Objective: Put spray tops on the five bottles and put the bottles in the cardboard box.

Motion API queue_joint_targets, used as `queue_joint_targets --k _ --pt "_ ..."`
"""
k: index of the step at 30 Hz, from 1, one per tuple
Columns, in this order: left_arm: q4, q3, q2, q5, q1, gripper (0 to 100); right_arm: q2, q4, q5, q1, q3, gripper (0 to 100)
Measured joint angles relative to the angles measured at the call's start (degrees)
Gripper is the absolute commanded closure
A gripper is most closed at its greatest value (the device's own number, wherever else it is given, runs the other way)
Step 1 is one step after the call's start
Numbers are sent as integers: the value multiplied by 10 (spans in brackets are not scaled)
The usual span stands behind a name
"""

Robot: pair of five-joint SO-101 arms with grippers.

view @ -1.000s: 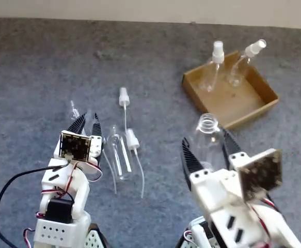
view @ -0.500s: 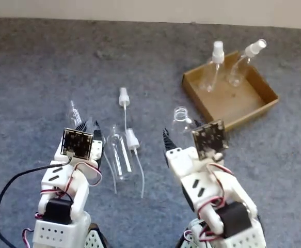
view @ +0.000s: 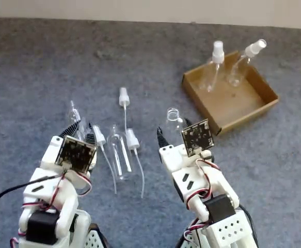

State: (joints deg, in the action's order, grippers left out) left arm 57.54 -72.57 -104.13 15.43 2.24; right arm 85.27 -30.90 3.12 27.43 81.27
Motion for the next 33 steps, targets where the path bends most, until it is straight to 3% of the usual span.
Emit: queue_joint_targets --k 5,14,27,33 --pt "25 84 55 36 0 995 0 52 0 0 25 828" --pt "28 241 312 40 -1 995 0 132 0 0 83 828" --pt "28 272 562 42 -1 995 0 169 0 0 139 828" --pt "25 360 695 42 -1 995 0 169 0 0 139 828"
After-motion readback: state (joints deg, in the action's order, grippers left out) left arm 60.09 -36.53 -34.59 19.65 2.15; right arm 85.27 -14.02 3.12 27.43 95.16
